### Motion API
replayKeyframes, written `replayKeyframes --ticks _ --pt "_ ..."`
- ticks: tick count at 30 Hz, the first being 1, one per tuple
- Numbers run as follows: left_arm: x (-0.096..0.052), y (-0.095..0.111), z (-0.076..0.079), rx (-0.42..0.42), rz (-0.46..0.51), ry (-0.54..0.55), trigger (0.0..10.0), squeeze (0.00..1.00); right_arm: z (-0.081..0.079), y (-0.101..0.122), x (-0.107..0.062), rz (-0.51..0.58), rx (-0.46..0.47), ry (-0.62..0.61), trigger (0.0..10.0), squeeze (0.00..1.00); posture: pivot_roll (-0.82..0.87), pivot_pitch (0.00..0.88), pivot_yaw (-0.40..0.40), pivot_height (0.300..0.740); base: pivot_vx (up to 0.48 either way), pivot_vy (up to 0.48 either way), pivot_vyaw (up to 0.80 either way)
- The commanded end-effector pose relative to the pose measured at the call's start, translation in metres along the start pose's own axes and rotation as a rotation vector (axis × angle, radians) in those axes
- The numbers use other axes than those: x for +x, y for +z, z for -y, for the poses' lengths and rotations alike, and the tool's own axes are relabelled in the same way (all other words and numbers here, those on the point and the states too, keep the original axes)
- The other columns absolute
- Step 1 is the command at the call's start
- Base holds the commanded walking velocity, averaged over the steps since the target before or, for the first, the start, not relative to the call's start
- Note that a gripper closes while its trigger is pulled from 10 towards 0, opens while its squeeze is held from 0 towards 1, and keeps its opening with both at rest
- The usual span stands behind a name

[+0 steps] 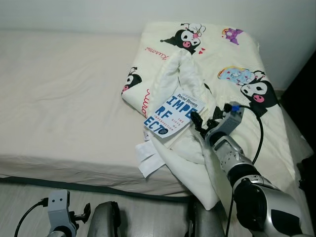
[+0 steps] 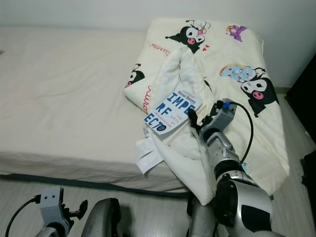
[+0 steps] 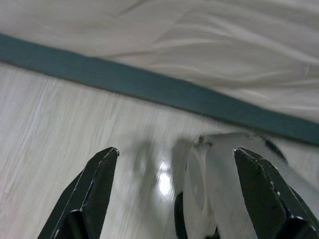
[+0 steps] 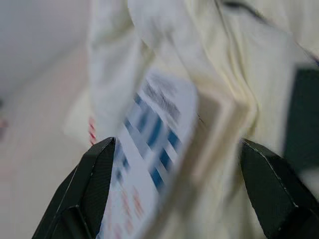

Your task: Clean up the room

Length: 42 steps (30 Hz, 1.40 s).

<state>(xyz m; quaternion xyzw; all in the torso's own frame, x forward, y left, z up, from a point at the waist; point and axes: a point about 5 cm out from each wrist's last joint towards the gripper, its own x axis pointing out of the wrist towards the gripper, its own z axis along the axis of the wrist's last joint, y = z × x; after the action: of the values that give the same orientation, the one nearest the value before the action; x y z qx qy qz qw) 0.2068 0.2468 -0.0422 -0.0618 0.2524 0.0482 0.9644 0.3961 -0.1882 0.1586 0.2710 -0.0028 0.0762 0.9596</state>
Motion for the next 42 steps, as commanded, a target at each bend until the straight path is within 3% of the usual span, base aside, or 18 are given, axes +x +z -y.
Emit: replayKeyframes --ticks 1,4,6,7,10,17,23,25,29,32,37,42 --pt "-0.007 -0.01 -0.007 0.028 -0.043 0.006 10.0 0.0 -0.002 0.008 0.002 0.04 0.008 0.023 10.0 0.0 0.05 0.27 0.026 0.561 0.0 0.0 0.0" --pt "-0.008 -0.013 -0.003 0.044 -0.053 -0.017 10.0 0.0 0.0 0.0 0.001 -0.039 -0.062 -0.021 10.0 0.0 0.06 0.273 0.027 0.561 0.0 0.0 0.0" --pt "-0.008 -0.013 -0.003 0.044 -0.053 -0.017 10.0 0.0 0.0 0.0 0.001 -0.039 -0.062 -0.021 10.0 0.0 0.06 0.273 0.027 0.561 0.0 0.0 0.0" --pt "-0.008 -0.014 -0.002 0.041 -0.053 -0.019 10.0 0.0 0.007 -0.008 -0.002 -0.087 -0.106 -0.088 10.0 0.0 0.06 0.274 0.026 0.561 0.0 0.0 0.0" --pt "-0.009 -0.015 -0.003 0.04 -0.052 -0.02 10.0 0.0 0.016 -0.016 -0.007 -0.127 -0.115 -0.163 10.0 0.0 0.07 0.279 0.024 0.561 0.0 0.0 0.0" --pt "-0.014 -0.018 -0.007 0.045 -0.056 -0.018 10.0 0.0 0.019 -0.015 -0.007 -0.125 -0.103 -0.204 10.0 0.0 0.07 0.289 0.028 0.561 0.0 0.0 0.0" --pt "-0.018 -0.022 -0.01 0.054 -0.061 -0.017 10.0 0.0 0.015 -0.007 -0.004 -0.093 -0.061 -0.183 10.0 0.0 0.08 0.301 0.033 0.561 0.0 0.0 0.0" --pt "-0.02 -0.022 -0.012 0.064 -0.057 -0.023 10.0 0.0 0.002 -0.001 0.002 -0.055 -0.015 -0.084 10.0 0.0 0.09 0.314 0.037 0.561 0.0 0.0 0.0" --pt "-0.02 -0.022 -0.013 0.062 -0.054 -0.024 10.0 0.0 -0.009 0.003 0.007 -0.03 0.022 -0.012 10.0 0.0 0.1 0.323 0.041 0.561 0.0 0.0 0.0" --pt "-0.022 -0.023 -0.014 0.065 -0.058 -0.026 10.0 0.0 -0.019 0.005 0.012 -0.038 0.006 0.026 10.0 0.0 0.1 0.327 0.042 0.561 0.0 0.0 0.0" --pt "-0.023 -0.025 -0.014 0.065 -0.065 -0.03 10.0 0.0 -0.018 -0.004 0.012 -0.132 -0.125 -0.055 10.0 0.0 0.09 0.338 0.039 0.561 0.0 0.0 0.0" --pt "-0.024 -0.026 -0.014 0.064 -0.066 -0.031 10.0 0.0 -0.017 -0.009 0.011 -0.169 -0.173 -0.087 10.0 0.0 0.09 0.341 0.037 0.561 0.0 0.0 0.0"
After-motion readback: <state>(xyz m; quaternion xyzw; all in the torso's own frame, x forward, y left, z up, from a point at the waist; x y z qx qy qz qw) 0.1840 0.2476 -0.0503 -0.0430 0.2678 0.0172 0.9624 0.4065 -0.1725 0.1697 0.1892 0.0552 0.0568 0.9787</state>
